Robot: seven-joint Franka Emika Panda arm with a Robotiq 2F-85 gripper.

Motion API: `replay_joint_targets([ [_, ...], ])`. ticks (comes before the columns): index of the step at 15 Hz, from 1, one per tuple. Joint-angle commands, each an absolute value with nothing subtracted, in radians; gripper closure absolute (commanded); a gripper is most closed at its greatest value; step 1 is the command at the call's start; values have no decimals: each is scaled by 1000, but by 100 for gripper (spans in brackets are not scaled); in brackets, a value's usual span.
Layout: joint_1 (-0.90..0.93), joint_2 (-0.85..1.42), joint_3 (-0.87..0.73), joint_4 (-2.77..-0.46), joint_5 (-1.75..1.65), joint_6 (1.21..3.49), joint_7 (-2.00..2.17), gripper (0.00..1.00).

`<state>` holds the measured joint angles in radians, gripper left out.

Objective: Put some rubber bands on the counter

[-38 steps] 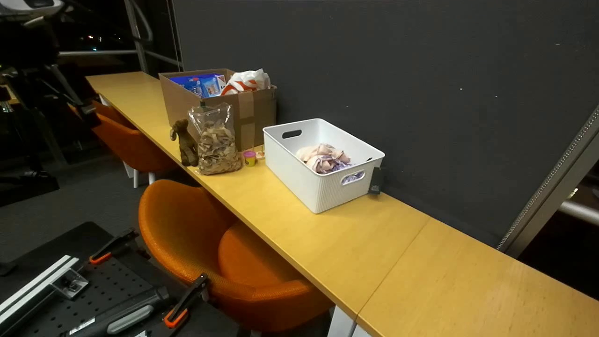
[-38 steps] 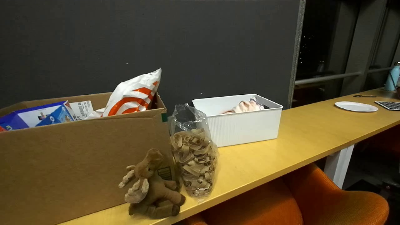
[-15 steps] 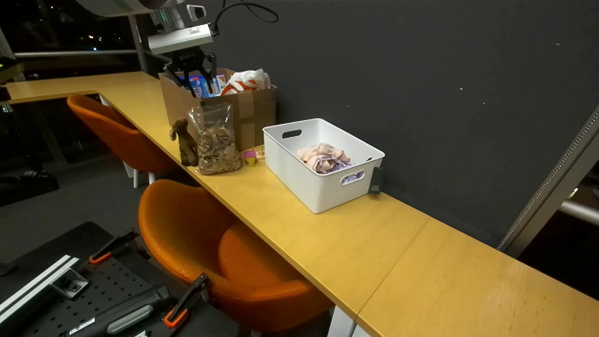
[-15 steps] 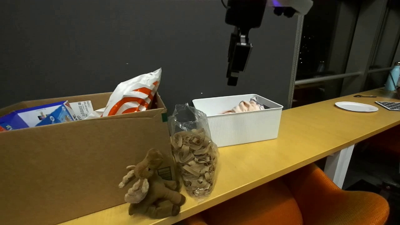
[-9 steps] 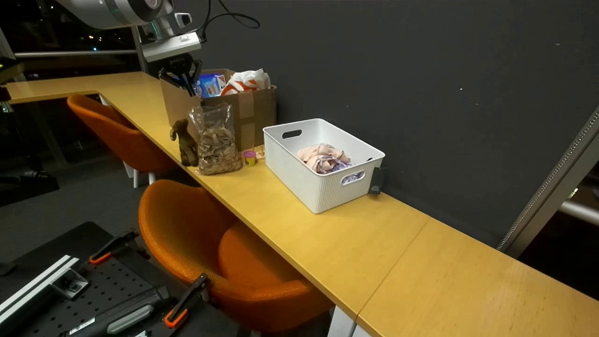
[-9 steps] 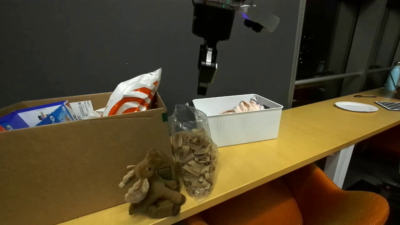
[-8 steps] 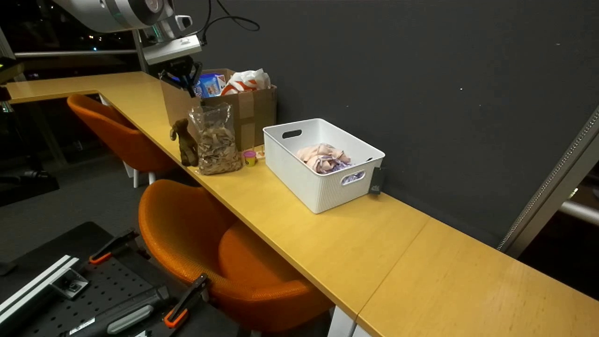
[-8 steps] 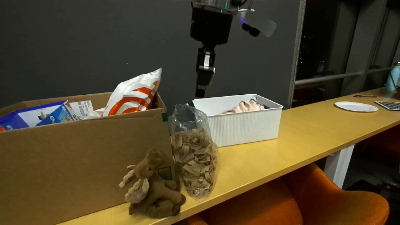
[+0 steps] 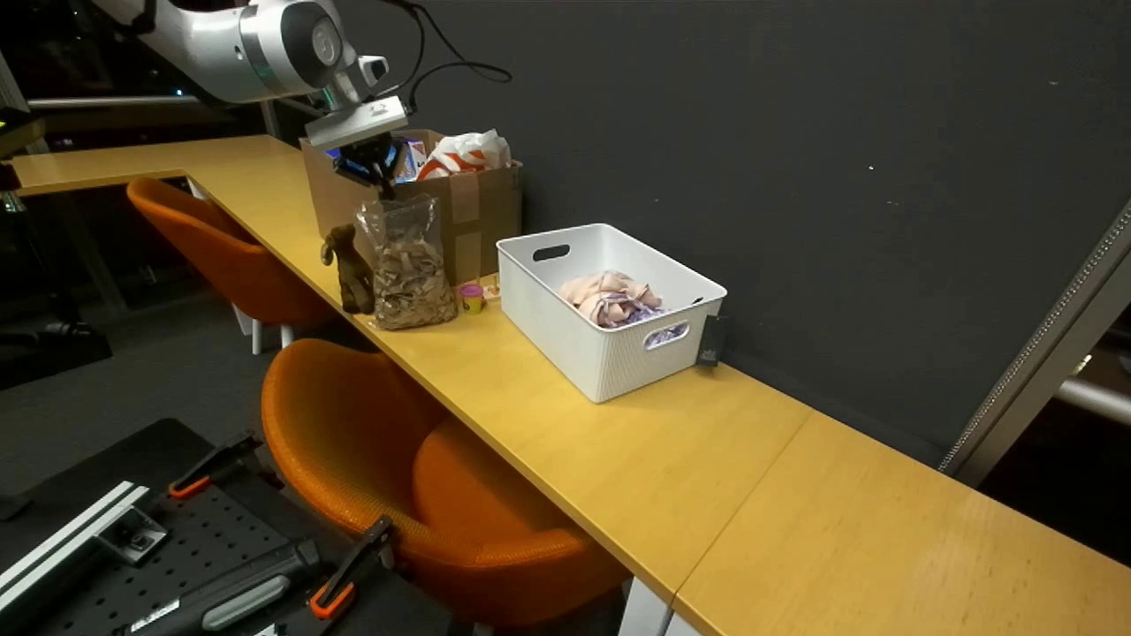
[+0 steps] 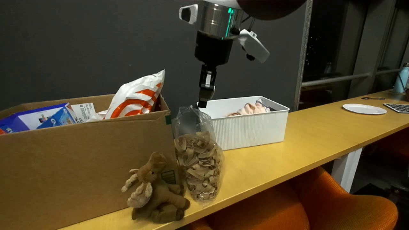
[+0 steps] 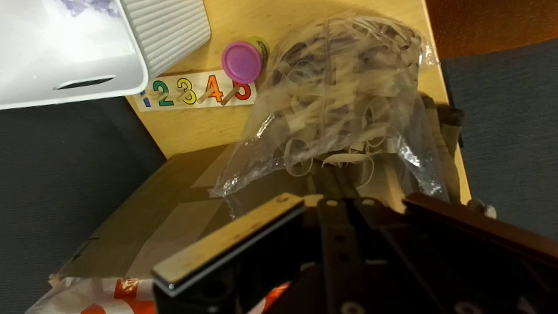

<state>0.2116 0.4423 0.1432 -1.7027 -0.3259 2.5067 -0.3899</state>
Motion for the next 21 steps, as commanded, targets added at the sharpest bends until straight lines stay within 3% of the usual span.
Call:
replay_joint_targets([
  [1, 196, 504, 155, -1655, -304, 2557, -391, 100],
  [12, 76, 528, 288, -1752, -119, 2726, -525, 100],
  [21, 24, 513, 282, -1812, -132, 2749, -557, 100],
])
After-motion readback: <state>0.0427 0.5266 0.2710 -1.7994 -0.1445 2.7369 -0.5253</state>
